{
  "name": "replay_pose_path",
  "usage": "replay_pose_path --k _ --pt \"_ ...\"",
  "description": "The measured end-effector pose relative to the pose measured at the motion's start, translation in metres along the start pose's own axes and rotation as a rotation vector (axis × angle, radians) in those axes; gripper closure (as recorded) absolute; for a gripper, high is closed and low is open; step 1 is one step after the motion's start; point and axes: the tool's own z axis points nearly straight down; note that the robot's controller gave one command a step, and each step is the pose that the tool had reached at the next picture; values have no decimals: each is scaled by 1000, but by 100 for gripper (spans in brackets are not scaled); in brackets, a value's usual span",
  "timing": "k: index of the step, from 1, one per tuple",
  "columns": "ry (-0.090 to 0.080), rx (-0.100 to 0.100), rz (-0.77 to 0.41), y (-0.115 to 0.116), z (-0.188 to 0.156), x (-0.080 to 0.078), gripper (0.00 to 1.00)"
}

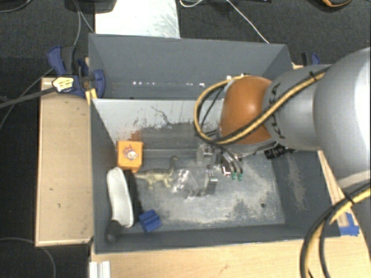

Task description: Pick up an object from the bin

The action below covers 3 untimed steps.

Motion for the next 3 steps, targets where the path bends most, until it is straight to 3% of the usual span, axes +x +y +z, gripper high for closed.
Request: replay_pose_path --k 1,2,3 --pt "-15 5 -283 -8 -3 -15 0" --pt "0 -5 -173 65 -2 8 0" --pt "-17 5 -311 51 -3 -2 0"
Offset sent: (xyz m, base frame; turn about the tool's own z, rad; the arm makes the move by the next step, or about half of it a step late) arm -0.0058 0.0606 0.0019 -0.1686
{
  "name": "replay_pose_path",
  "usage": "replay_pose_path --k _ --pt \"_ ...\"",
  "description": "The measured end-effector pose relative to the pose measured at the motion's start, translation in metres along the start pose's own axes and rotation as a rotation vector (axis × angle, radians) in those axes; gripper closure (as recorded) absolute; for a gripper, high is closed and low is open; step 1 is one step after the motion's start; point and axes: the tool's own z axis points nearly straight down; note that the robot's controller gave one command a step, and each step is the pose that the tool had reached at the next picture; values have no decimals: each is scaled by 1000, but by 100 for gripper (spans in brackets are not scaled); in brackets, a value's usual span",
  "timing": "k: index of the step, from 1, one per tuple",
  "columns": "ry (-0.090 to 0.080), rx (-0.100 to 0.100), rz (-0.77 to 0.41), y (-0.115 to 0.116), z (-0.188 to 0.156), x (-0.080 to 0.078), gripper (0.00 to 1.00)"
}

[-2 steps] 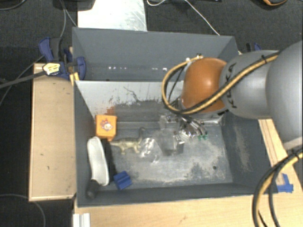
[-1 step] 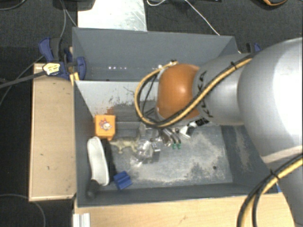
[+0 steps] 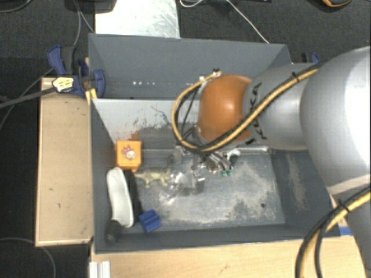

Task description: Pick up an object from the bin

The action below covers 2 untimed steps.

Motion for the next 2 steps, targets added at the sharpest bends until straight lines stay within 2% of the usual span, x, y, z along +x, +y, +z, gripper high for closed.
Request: replay_pose_path --k 1,2 --pt "6 -11 -274 22 0 1 0" --pt "0 0 -310 54 1 0 100"
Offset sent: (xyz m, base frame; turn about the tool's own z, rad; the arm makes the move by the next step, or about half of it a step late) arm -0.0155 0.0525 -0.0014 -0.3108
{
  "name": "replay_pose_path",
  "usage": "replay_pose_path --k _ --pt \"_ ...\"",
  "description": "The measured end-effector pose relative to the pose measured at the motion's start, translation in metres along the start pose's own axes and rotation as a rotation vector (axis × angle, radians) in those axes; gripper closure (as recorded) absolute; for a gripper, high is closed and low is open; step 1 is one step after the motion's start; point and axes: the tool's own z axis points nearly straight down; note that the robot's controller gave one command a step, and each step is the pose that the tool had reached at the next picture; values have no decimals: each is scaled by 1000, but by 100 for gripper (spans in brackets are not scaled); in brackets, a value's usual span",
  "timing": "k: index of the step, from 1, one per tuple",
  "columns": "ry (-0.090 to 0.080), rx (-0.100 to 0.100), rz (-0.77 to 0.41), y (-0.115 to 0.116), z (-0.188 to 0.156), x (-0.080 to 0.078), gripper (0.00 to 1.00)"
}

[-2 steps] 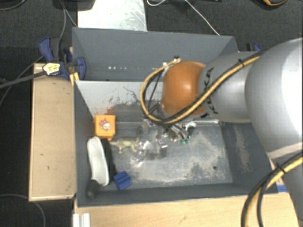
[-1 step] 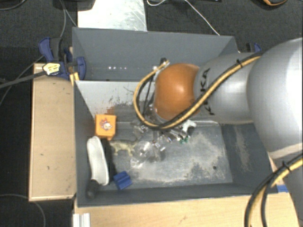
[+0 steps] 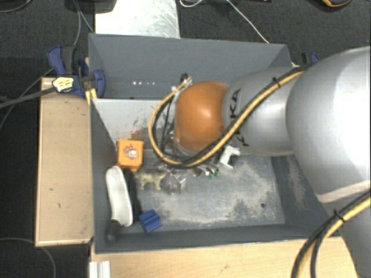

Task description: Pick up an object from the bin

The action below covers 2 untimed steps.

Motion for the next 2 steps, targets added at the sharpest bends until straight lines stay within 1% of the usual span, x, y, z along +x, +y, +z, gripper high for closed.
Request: replay_pose_path --k 1,2 --pt "0 0 1 0 0 0 100" --pt "2 0 -31 -6 -89 -4 100"
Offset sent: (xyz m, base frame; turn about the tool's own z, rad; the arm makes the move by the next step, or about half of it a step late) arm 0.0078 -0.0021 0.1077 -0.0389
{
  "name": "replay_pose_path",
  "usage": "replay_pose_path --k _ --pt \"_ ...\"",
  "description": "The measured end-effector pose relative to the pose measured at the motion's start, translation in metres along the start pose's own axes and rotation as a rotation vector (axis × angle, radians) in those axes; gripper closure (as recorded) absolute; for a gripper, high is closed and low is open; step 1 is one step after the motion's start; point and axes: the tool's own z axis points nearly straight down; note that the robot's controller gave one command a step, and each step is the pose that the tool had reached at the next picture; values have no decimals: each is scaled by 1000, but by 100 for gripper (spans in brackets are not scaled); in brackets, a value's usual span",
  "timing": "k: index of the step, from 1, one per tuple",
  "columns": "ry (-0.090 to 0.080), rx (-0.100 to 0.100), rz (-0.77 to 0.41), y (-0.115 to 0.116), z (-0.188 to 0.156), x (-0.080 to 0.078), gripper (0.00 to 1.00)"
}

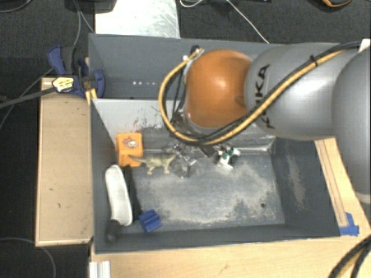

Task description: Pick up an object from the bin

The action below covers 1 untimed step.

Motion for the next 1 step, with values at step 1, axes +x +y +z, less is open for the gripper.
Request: replay_pose_path --k 1 --pt "-7 1 9 -10 -35 -1 100"
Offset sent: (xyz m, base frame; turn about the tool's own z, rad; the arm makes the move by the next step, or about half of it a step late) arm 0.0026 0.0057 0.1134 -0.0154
